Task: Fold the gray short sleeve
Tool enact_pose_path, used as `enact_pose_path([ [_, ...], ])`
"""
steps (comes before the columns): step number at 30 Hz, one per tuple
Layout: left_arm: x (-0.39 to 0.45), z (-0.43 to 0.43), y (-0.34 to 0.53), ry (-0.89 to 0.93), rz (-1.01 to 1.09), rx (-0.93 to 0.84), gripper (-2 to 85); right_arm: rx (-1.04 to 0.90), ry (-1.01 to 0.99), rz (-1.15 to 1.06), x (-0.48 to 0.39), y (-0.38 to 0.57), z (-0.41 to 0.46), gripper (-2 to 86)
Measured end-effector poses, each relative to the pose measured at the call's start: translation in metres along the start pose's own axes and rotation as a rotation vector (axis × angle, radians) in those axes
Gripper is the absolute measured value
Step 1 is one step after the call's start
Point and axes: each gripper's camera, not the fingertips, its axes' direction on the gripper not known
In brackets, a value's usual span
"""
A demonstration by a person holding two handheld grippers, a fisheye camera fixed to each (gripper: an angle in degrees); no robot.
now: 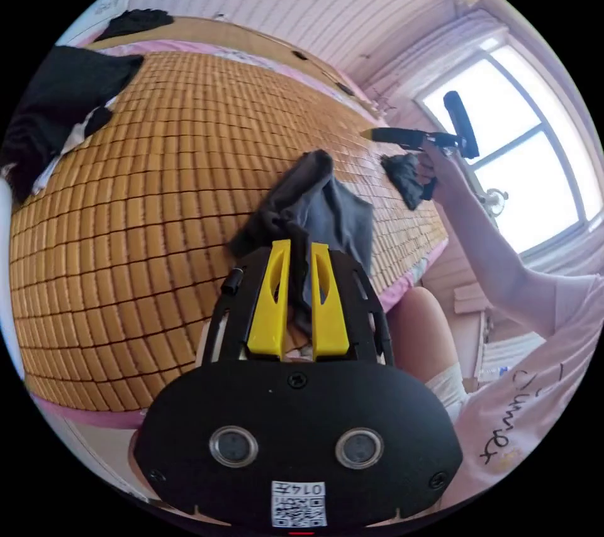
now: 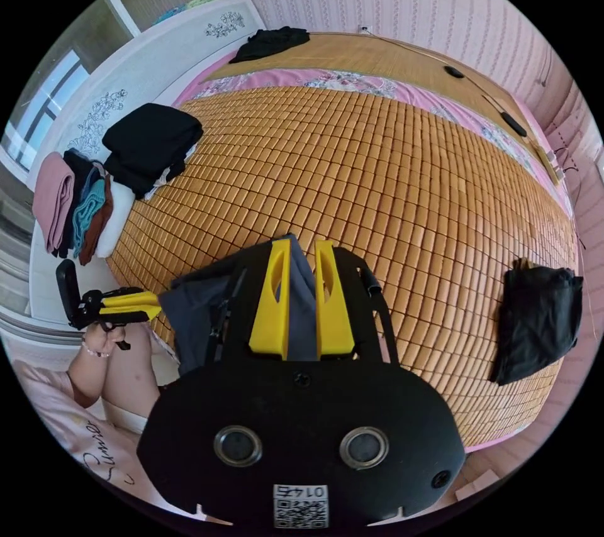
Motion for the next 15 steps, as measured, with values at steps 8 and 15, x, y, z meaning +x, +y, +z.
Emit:
enact_pose_path([
  [8, -0.017, -0.015, -0.017, -0.077, 0.002, 0.028, 10.5, -0.174, -0.014, -0.107, -0.016, -0.021, 0.083, 19.5],
  [15, 0.003, 0.019, -0.04, -0.164, 0.098, -0.183, 7.7, -0.19, -0.103, -0.12, -0.029, -0.03, 0.104, 10.7],
])
